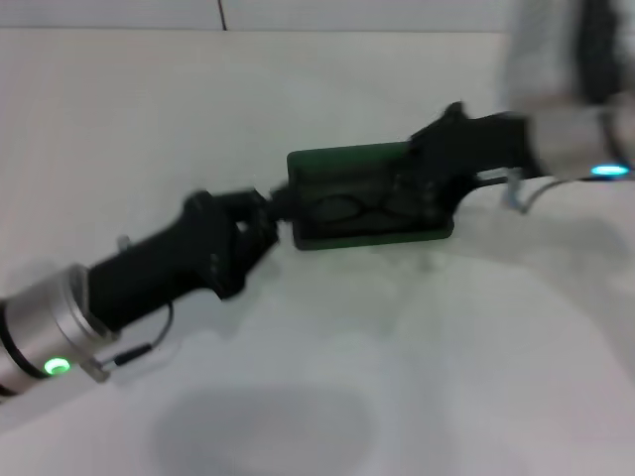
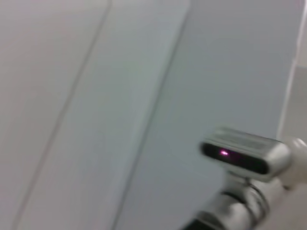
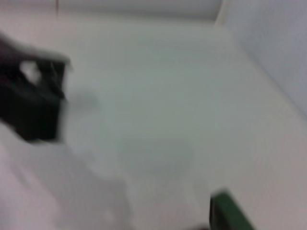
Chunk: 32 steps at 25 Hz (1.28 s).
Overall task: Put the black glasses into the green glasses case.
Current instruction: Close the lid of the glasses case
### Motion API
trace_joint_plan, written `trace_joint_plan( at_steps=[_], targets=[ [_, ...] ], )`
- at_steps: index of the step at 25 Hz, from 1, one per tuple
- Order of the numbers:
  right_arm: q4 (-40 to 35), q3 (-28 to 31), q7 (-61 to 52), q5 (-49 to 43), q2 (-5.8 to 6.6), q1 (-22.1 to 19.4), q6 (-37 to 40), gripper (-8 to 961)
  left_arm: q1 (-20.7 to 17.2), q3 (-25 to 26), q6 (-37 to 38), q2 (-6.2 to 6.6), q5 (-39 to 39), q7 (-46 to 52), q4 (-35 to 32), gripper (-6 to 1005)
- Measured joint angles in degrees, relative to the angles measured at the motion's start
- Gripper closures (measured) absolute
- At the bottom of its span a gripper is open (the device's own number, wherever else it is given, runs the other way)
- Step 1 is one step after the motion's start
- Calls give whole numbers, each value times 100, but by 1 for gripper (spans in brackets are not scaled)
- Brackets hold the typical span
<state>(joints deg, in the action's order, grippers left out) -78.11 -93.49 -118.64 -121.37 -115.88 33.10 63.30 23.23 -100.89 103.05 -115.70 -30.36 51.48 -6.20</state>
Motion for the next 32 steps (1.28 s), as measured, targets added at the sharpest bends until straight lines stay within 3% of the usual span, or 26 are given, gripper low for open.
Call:
trace_joint_plan(
  at_steps=[5,8,10,12,15,18,21,27,32],
  targets=[
    [68,1702,1359,2681,-9,-1295,1052,806,177,628,-40,177,-4,17,-84,957],
    [573,2579,2287,3773,10,-1995,1887,806,650,813,-362,413,-80,392,-265,952],
    [900,2938,2631,4078,7,-2218,2329,805,964,791,-718,577,-246,758,-428,943],
    [1450,3359,2983,4296,20,-2352,2892,805,1507,772,-1527,838,-842,1540,-751,934],
    [2346,3921,3379,4318,37,-2334,3387,804,2265,783,-2552,1028,-1873,2464,-941,921],
    [3130,4357,3756,4307,39,-2319,3578,803,2899,789,-3368,1031,-3004,3032,-974,910],
    [3694,4557,4057,4307,48,-2310,3612,803,3159,791,-3932,918,-3811,3336,-1072,901],
    [4239,4535,4306,4212,50,-2068,3504,801,3227,796,-4406,710,-4653,3767,-1401,808],
    [4516,4506,4415,4015,40,-1786,3357,800,3191,802,-4438,680,-4805,3877,-1401,808]
  ],
)
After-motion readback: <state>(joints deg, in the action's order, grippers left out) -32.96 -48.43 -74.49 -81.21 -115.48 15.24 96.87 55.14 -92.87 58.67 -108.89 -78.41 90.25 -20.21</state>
